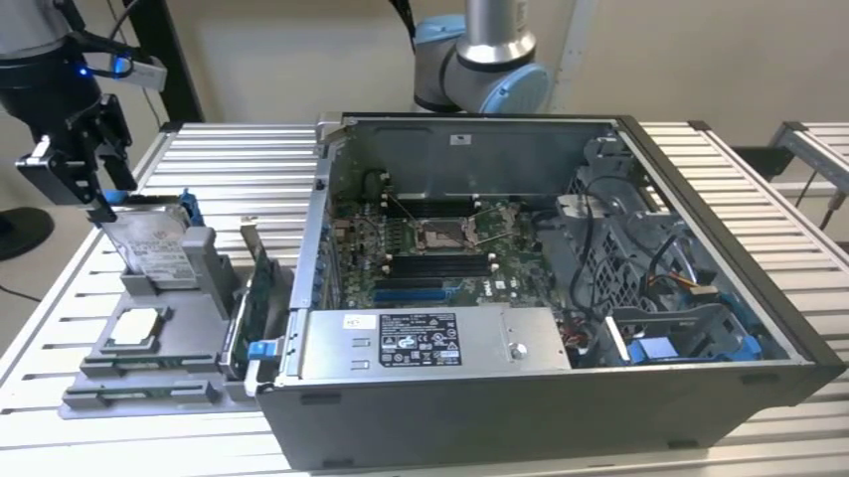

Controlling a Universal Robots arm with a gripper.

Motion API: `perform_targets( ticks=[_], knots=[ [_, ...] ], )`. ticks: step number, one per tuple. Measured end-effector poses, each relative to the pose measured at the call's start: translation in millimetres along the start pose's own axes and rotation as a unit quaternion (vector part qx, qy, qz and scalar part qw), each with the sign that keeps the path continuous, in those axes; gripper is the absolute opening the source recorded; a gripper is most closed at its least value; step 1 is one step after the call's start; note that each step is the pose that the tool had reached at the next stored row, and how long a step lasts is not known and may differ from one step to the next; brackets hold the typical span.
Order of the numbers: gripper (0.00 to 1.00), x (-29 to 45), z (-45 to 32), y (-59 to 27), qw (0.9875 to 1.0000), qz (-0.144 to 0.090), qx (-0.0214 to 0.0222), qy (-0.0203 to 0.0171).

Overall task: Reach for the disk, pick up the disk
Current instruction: 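Pick up the disk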

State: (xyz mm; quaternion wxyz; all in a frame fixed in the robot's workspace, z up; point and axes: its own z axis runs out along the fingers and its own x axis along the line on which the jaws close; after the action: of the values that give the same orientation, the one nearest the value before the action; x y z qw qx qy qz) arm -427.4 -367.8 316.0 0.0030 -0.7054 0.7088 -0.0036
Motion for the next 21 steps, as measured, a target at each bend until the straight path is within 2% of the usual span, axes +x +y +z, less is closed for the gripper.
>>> perform_targets(
  ticks=[6, 21],
  knots=[
    [1.00, 0.0, 10.3, 0.1, 1.0000, 0.000, 0.0000, 0.0000],
    [1.00, 0.0, 27.2, 0.2, 1.0000, 0.000, 0.0000, 0.0000]
  ],
)
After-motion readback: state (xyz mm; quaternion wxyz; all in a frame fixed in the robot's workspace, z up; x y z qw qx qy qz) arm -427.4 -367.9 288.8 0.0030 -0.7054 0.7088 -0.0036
